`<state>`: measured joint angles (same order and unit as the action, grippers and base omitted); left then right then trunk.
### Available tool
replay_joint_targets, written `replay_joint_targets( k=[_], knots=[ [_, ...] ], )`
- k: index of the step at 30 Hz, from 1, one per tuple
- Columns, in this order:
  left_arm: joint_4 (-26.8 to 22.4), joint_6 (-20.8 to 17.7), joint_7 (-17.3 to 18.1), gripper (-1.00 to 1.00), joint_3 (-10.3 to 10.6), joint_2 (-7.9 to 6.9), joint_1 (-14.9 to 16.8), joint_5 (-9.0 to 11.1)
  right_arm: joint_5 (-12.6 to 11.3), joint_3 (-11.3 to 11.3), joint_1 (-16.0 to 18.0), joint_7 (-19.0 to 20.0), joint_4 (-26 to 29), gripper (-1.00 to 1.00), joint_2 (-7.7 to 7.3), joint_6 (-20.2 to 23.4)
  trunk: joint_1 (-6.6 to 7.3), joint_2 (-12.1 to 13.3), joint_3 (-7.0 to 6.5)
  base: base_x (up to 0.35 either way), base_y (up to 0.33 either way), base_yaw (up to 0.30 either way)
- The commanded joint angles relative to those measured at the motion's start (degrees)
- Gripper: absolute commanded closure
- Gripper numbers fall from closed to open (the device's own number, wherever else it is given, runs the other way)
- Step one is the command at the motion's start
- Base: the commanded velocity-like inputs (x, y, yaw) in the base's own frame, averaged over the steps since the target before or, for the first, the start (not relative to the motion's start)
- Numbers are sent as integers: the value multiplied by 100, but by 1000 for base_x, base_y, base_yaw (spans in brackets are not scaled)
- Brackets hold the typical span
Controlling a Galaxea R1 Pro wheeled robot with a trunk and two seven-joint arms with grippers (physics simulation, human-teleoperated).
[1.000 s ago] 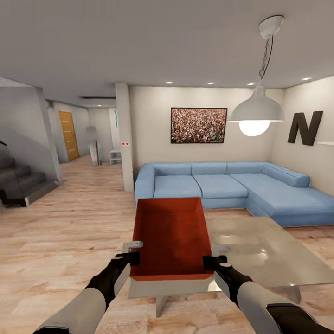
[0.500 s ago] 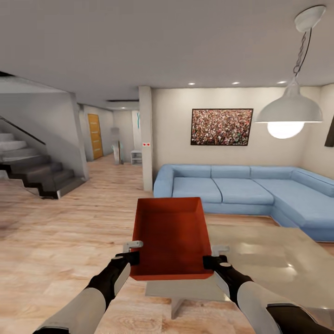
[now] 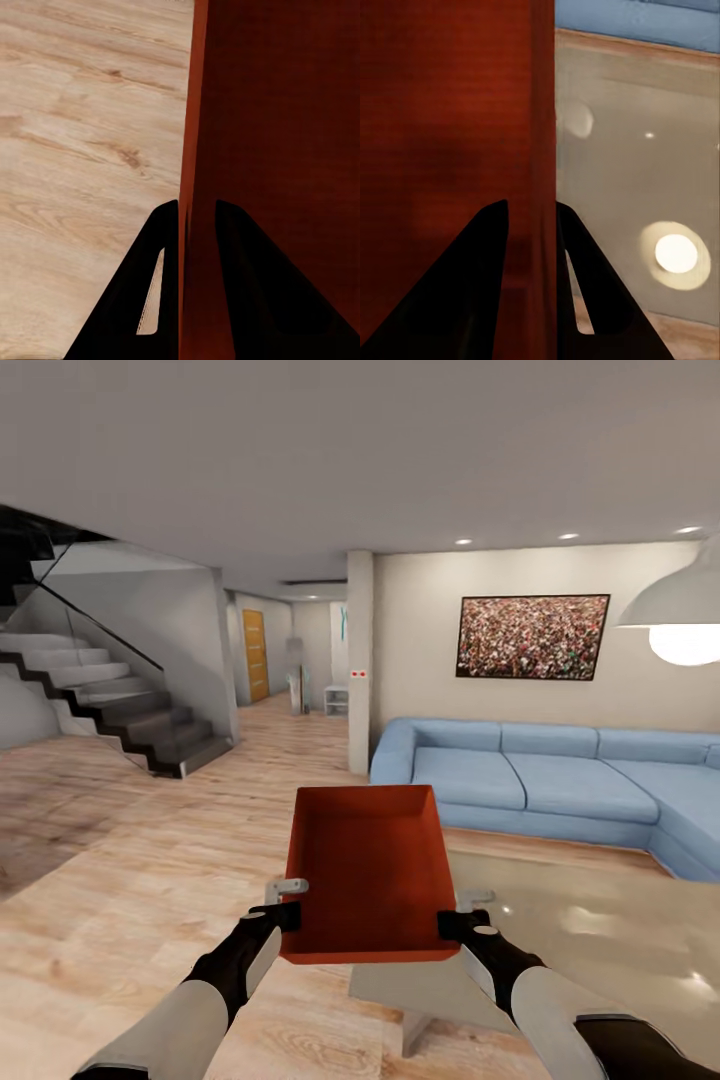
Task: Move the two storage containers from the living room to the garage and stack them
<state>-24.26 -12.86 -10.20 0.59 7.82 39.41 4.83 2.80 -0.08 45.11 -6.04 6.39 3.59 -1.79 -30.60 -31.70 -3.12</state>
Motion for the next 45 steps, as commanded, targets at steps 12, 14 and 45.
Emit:
replay_joint_targets(
  k=[12, 14, 45],
  knots=[
    [-26, -41, -167, 100, 46, -106, -4, -79, 10, -168, 7, -11, -6, 100, 1, -15, -2, -4, -39, 0, 0, 297],
    [-26, -41, -167, 100, 46, -105, -4, -79, 10, -168, 7, -11, -6, 100, 1, -15, -2, -4, -46, 0, 0, 296],
    [0, -47, -167, 100, 35, -105, -4, -79, 2, -167, 7, -5, -14, 100, -3, -15, -2, -4, -139, 1, 0, 281]
  ],
)
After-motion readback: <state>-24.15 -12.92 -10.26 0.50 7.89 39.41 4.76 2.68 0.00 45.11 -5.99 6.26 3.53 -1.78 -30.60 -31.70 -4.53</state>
